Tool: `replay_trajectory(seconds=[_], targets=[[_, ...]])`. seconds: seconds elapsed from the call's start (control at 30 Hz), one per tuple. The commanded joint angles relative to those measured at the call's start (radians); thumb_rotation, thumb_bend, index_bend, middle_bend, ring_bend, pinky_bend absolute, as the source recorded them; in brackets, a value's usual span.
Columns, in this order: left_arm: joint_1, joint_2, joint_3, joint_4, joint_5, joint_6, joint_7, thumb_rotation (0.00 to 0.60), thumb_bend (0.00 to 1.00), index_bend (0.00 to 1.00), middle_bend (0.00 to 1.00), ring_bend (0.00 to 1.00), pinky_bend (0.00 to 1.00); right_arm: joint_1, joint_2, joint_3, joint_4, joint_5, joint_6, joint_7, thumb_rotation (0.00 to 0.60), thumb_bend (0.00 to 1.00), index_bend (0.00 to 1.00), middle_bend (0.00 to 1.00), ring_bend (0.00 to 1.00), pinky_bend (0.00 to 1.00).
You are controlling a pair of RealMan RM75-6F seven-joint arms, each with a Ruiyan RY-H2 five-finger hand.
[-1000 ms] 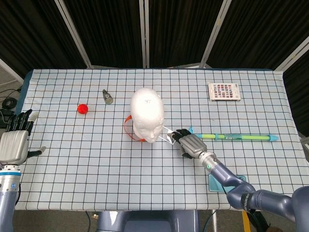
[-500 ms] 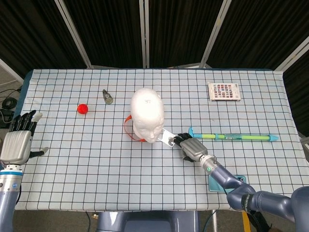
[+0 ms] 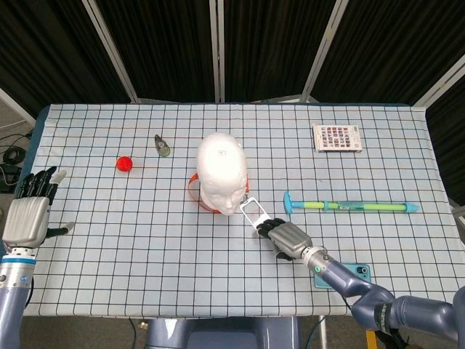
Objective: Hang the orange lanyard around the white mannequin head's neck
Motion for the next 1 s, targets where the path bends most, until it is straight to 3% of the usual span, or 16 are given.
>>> replay_trajectory(seconds=[0.03,0.3,0.77,1.0], targets=[[0.001,-0.001,-0.003,0.001,0.001,-0.002,0.001,0.6,0.0,0.0,0.0,0.0,0.0,0.004,0.031,-0.016,-0.048,-0.022,-0.015,0.016,0.6,1.0,0.24,0.22,0.1,0.15],[0.004,-0.002,-0.008,0.003,0.003,-0.009,0.001,0.6,0.0,0.0,0.0,0.0,0.0,0.008,0.078,-0.036,-0.125,-0.049,-0.036,0.049,0.6,1.0,0.25,0.22,0.1,0.16],[0.01,-0.008,-0.01,-0.002,0.012,-0.013,0.017,0.6,0.0,0.0,0.0,0.0,0.0,0.016,0.165,-0.114,-0.294,-0.145,-0.07,0.042,0.6,1.0,0.26,0.23,0.1,0.16],[0.015,-0.008,-0.01,-0.004,0.017,-0.013,0.019,0.6,0.0,0.0,0.0,0.0,0.0,-0.002,0.188,-0.139,-0.348,-0.217,-0.016,0.036,0.6,1.0,0.26,0.23,0.1,0.17]])
